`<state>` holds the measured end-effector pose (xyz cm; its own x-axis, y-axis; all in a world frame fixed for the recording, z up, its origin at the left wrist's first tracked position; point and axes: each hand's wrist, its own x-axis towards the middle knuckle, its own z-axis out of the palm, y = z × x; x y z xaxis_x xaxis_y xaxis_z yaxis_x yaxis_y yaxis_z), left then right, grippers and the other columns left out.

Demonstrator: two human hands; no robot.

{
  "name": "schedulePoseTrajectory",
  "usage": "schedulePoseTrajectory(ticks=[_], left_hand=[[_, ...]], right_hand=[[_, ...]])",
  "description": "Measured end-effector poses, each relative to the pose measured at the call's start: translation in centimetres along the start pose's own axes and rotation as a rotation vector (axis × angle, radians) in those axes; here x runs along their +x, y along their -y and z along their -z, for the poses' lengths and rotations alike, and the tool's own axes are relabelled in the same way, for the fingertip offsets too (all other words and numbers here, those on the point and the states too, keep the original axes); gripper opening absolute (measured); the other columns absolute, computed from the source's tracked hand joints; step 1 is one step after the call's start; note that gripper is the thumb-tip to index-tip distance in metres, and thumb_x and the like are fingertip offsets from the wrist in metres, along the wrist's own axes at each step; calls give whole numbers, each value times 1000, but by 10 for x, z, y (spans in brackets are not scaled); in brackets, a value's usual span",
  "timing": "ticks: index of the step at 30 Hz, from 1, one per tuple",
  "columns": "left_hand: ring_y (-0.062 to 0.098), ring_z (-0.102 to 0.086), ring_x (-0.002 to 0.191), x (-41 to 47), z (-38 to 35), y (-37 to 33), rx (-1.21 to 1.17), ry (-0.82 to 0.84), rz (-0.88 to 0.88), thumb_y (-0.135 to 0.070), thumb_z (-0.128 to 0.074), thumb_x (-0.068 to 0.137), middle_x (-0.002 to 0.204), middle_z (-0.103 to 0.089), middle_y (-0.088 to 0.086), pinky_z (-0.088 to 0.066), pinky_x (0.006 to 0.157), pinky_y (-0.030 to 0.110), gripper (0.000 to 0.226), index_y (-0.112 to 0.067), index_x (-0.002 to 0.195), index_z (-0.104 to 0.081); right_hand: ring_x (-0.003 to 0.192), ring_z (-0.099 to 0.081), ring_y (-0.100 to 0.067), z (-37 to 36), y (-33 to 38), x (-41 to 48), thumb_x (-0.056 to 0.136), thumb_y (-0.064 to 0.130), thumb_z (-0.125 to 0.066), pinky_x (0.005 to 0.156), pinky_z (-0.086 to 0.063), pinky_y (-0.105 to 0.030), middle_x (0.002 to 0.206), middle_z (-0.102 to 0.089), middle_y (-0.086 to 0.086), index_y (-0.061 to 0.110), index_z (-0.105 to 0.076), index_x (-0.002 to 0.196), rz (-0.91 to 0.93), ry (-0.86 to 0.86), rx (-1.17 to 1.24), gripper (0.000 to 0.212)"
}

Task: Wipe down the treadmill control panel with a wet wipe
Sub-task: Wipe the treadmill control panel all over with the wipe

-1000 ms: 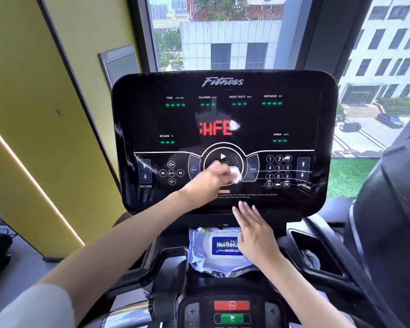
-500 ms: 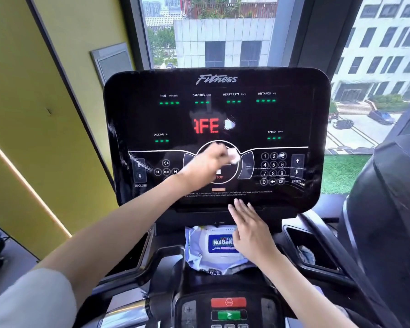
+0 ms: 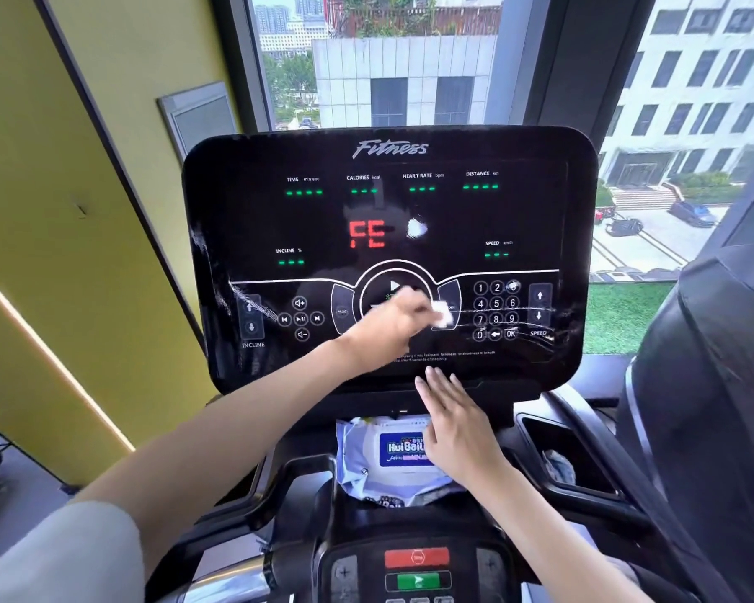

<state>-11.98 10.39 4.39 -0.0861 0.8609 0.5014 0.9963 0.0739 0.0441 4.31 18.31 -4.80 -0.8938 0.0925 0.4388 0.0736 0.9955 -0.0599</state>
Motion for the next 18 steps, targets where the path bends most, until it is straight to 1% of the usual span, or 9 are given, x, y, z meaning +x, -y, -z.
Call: schedulePoseTrajectory(ticks=[2,5,7,8,11,12,14,17,18], left_hand=[[26,-50,92,-4,4,3,45,121,-112,24,-57,54,99,-57,15,-54,61,37,64,-4,112,-62],[20,-43,89,16,18,17,-57,-190,173,26,-51,61,94,-56,17,-48,71,37,59,-1,111,-63],[20,-43,86,22,19,16,-99,-379,327,26,-49,64,93,-55,19,-47,70,39,56,0,111,-63],[22,-44,87,21,16,10,-60,-331,288,25,-50,62,95,-54,18,-49,68,41,58,-1,113,-61],[28,-50,91,1,-1,-6,48,128,-72,22,-55,57,101,-53,16,-52,60,36,65,-5,116,-59],[28,-51,90,-1,1,-4,73,189,-138,22,-56,57,100,-54,15,-51,58,33,64,-5,115,-60],[24,-50,89,10,10,7,75,81,-92,23,-56,57,99,-54,14,-50,61,31,64,-7,114,-61],[20,-42,88,31,16,13,-45,-292,246,24,-51,65,95,-55,17,-49,68,32,59,-7,114,-60],[20,-41,88,33,13,7,-50,-352,298,22,-48,67,95,-55,17,-50,68,35,57,-7,114,-60]], right_hand=[[121,-52,-31,0,-1,0,60,6,-73,101,-39,-47,130,-53,-23,-4,-55,124,0,6,3,67],[121,-51,-31,0,0,0,60,5,-73,101,-40,-46,130,-53,-22,-4,-54,125,-1,15,12,69],[121,-51,-31,1,0,0,59,6,-73,101,-40,-46,130,-53,-22,-3,-54,125,2,22,8,70],[122,-51,-30,1,0,0,59,6,-74,101,-39,-45,130,-53,-22,-3,-54,125,3,27,3,70],[122,-51,-30,2,-1,0,59,8,-74,102,-37,-45,131,-52,-22,-2,-53,126,10,46,-17,72],[122,-51,-30,2,-1,-1,58,9,-74,103,-36,-45,131,-52,-22,-2,-53,126,14,53,-19,72],[123,-50,-30,4,-3,-1,57,9,-74,104,-33,-43,131,-52,-22,-2,-52,127,25,64,-17,74],[124,-49,-31,7,-4,-1,60,8,-73,105,-31,-43,132,-51,-23,-3,-50,128,58,73,-30,73],[124,-48,-31,8,-5,-1,62,7,-71,105,-30,-43,133,-50,-23,-3,-49,129,71,69,-34,71]])
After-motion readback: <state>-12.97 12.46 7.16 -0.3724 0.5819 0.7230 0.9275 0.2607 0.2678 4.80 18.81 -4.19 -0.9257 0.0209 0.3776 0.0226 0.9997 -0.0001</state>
